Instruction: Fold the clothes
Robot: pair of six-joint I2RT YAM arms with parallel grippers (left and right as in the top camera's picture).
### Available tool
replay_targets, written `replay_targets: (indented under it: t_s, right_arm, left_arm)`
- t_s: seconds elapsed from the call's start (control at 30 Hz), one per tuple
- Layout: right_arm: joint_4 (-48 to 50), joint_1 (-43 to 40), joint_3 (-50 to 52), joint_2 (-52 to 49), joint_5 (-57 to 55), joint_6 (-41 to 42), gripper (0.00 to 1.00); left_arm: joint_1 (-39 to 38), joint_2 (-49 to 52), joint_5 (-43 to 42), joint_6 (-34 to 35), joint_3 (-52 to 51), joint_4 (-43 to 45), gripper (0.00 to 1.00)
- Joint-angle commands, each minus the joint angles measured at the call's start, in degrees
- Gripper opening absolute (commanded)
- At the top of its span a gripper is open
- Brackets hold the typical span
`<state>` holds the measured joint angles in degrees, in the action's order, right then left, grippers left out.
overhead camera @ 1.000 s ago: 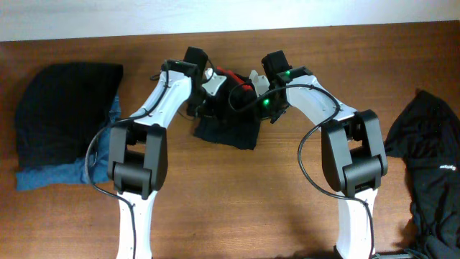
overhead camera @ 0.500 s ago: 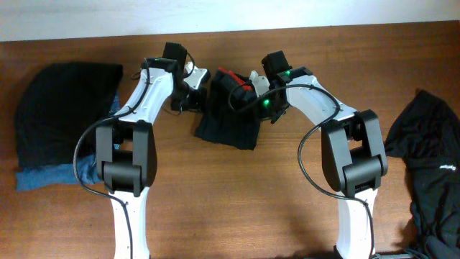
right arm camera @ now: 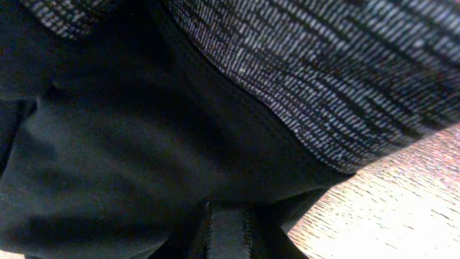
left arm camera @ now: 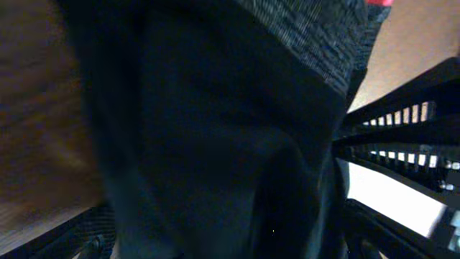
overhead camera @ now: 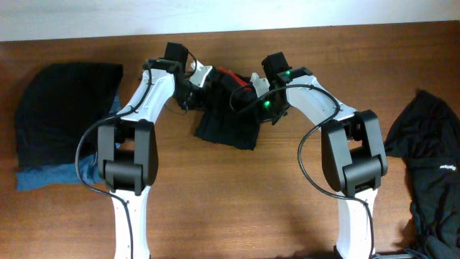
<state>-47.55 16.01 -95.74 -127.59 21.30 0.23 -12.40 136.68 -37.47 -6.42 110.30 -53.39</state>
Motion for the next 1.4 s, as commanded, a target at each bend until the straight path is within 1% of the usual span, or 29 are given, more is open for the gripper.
replay_targets:
  t_s: [0.0, 0.13, 0.23, 0.27, 0.3, 0.37, 0.4, 0.47, 0.5, 0.53, 0.73, 0.8, 0.87, 1.0, 1.1, 1.2, 1.37]
  right_arm:
    - [-0.2, 0.4, 0.3, -0.4, -0.8, 0.5, 0.21]
    - [-0.5, 0.4, 0.3, -0.4, -0.8, 0.5, 0.21]
    - [-0.5, 0.4, 0.3, -0.4, -0.8, 0.5, 0.21]
    - [-0.5, 0.4, 0.3, -0.4, -0.8, 0.5, 0.22]
    - [-0.5, 0.4, 0.3, -0.4, -0.8, 0.5, 0.21]
    - [-0.6, 0.4, 0.3, -0.4, -0.8, 0.5, 0.21]
    - [-0.7, 0.4, 0.3, -0.4, -0.8, 0.5, 0.21]
    - [-0.7, 0.4, 0.3, -0.4, -0.8, 0.5, 0.21]
    - [-0.7, 0.4, 0.3, -0.4, -0.8, 0.5, 0.21]
    - [-0.7, 0.4, 0.3, -0.4, -0.8, 0.5, 0.21]
    - [-1.7, 0.4, 0.2, -0.3, -0.8, 0.5, 0.18]
    - [-2.7, 0.1, -0.3, 0.2, -0.8, 0.5, 0.17]
    - [-4.4, -0.6, -1.7, 1.5, -0.7, 0.5, 0.17]
    - [-8.6, -3.0, -7.1, 5.9, -0.7, 0.5, 0.17]
    - [-12.4, -5.4, -12.2, 9.7, -0.7, 0.5, 0.18]
    - [-16.3, -7.8, -16.8, 13.3, -0.8, 0.0, 0.18]
    - [-20.4, -11.5, -21.4, 18.2, -0.8, 0.0, 0.18]
  left_arm:
    - [-1.2, 4.0, -4.1, -0.3, -0.8, -1.0, 0.98]
    - [-2.1, 5.6, -3.7, -0.3, -0.8, -1.7, 0.97]
    - [-2.0, 5.6, -3.7, -0.3, -0.8, -1.7, 0.91]
    - [-2.0, 5.6, -3.7, -0.3, -0.8, -1.7, 0.83]
    - [-2.0, 5.6, -3.7, -0.3, -0.8, -1.7, 0.72]
    - [-2.0, 5.6, -3.7, -0.1, -0.8, -1.7, 0.45]
    - [-2.0, 5.6, -3.7, -0.1, -0.8, -1.7, 0.35]
    - [-2.0, 5.6, -3.7, 0.4, -0.8, -1.7, 0.15]
    - [-2.0, 5.6, -3.7, 0.4, -0.8, -1.7, 0.06]
    - [-2.0, 5.6, -3.7, 0.4, -0.8, -1.7, 0.01]
    - [-2.0, 5.5, -3.7, 0.3, -0.3, -2.1, 0.01]
    - [-1.7, 5.0, -3.7, 0.3, 0.8, -3.4, 0.01]
    - [-1.2, 4.0, -1.6, 0.3, 2.6, -5.5, 0.0]
    - [-0.2, 0.1, 11.3, 0.4, 7.4, -9.2, 0.0]
    - [0.5, -3.0, 19.5, 0.6, 10.8, -12.0, 0.0]
    - [1.6, -5.9, 25.9, 0.5, 13.8, -15.2, 0.0]
    - [3.7, -10.0, 35.4, 0.5, 16.7, -20.5, 0.0]
